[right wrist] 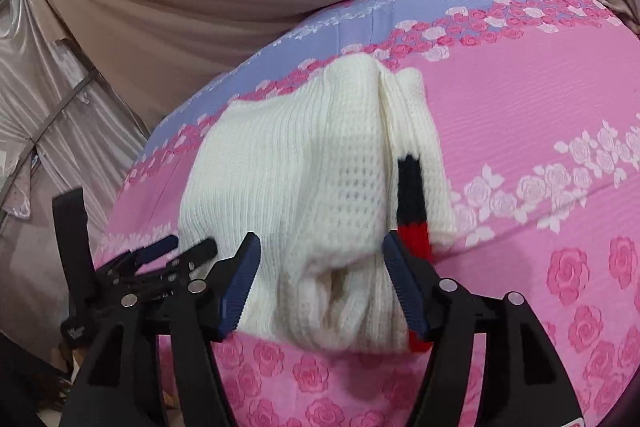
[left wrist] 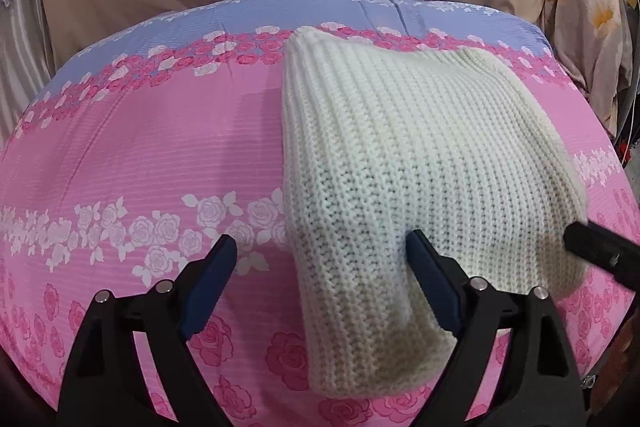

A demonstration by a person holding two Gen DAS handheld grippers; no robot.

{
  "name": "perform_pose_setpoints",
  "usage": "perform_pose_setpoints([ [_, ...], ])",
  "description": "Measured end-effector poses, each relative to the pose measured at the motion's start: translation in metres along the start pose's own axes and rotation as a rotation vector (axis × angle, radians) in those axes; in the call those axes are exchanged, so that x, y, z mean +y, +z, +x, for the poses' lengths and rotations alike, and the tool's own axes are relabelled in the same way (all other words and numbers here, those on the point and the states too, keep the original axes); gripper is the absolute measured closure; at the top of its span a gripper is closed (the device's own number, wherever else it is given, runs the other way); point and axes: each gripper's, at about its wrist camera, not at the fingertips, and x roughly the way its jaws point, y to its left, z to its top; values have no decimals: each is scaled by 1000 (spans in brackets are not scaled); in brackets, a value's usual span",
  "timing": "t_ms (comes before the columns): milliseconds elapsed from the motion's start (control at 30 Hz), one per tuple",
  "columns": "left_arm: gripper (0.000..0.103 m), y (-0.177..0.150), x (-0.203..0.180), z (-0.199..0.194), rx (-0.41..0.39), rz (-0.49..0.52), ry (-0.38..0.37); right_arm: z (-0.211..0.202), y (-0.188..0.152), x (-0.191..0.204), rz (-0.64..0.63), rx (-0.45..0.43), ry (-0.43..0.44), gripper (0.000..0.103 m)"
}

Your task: Fold small clothes

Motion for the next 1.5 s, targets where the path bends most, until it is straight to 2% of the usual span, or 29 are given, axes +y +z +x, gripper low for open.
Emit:
perform_pose_setpoints([
  [100,18,0,-2,0,6,-6,5,22,-20,0,0,58,-4,37],
  [167,18,1,-3,-3,2,-6,9,31,-21,1,3,53,-5,62],
  [200,19,1,-3,-6,0,-9,9,28,-18,3,-2,47,9,84],
  [233,19,1,-2,-8,-3,-13,8,20,-15,5,1,30,46,87],
  [267,18,1,-1,-11,-9,-15,4,5,-11,9,-1,-21,92,87],
  [333,18,0,-1,-17,-20,-20,-2,-23,-6,19,-39,-100,123,89],
  [400,19,-1,-2,-19,-21,-16,-4,-41,-6,20,-53,-132,131,89],
  [467,19,-2,-3,-15,-3,-15,-14,-24,-15,3,-45,-66,64,89],
  [533,19,-1,0,-11,26,-32,-39,14,-32,-28,14,66,-13,89],
  [600,20,2,6,-16,20,-59,-57,14,-38,-44,89,37,72,87],
  [667,20,9,12,-25,-10,-76,-63,-1,-33,-40,96,24,55,77],
  [767,19,23,19,-42,-77,-98,-62,-31,-19,-22,16,-56,-26,65],
  [833,18,34,23,-44,-105,-114,-52,-46,-5,-16,-7,-112,-69,46],
  [900,18,43,25,-39,-105,-132,-53,-53,9,-12,-27,-161,-71,39],
  [967,18,51,25,-27,-75,-146,-60,-44,24,-14,-33,-161,-83,38],
  [1100,18,54,21,-12,-43,-153,-46,8,42,-16,-12,-84,-29,38],
  [1167,18,54,20,-9,-33,-153,-39,31,42,-10,-25,-59,-52,42],
  [1233,18,54,20,-7,-27,-147,-34,44,39,-2,-55,-44,-75,82],
  [1300,18,54,19,-8,-36,-141,-20,27,40,9,-58,-96,-16,86],
  [1400,15,53,17,-9,-45,-135,-36,-32,42,34,-129,-274,78,86],
  [1467,16,53,13,-8,-49,-120,-16,-41,40,36,-158,-306,66,86],
  [1500,16,52,11,-6,-51,-109,-3,-29,41,29,-153,-269,19,86],
])
